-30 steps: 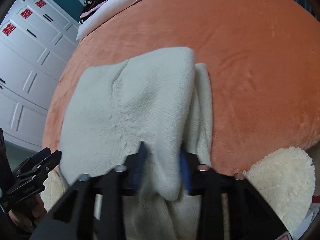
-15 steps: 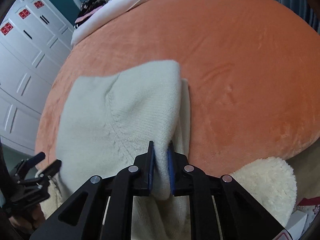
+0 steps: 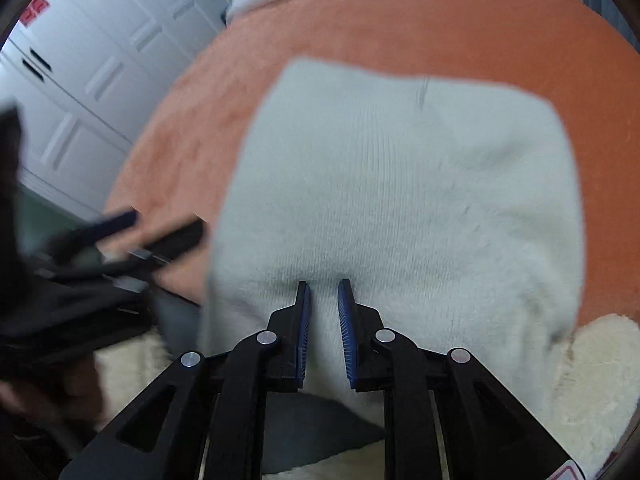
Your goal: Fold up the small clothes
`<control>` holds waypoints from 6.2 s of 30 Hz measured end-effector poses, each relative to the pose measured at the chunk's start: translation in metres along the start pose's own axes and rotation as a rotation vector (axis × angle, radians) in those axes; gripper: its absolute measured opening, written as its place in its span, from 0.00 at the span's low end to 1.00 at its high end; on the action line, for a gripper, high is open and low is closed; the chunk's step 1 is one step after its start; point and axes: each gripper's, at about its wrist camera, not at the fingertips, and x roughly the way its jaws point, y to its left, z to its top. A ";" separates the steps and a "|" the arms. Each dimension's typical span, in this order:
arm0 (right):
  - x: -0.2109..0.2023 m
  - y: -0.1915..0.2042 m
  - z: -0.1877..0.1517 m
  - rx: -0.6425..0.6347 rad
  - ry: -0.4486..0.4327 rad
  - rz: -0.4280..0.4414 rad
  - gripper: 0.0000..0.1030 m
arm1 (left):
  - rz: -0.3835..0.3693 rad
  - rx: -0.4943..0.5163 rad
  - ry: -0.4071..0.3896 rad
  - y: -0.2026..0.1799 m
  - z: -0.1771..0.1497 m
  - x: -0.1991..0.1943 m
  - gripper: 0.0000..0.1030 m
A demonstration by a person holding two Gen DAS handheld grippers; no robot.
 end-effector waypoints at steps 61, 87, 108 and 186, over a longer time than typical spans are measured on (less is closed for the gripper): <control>-0.009 -0.154 0.025 0.436 -0.098 0.128 0.95 | -0.561 -0.339 0.228 -0.007 0.017 0.105 0.96; -0.312 0.016 0.060 0.090 -0.757 0.207 0.33 | -0.744 0.064 -0.351 0.026 0.107 -0.213 0.62; -0.040 -0.015 0.092 0.206 -0.212 0.062 0.50 | -0.235 -0.279 0.010 0.121 0.027 0.025 0.86; -0.001 -0.113 0.071 0.453 -0.076 0.143 0.65 | -0.467 -0.331 0.136 0.056 0.043 0.100 0.90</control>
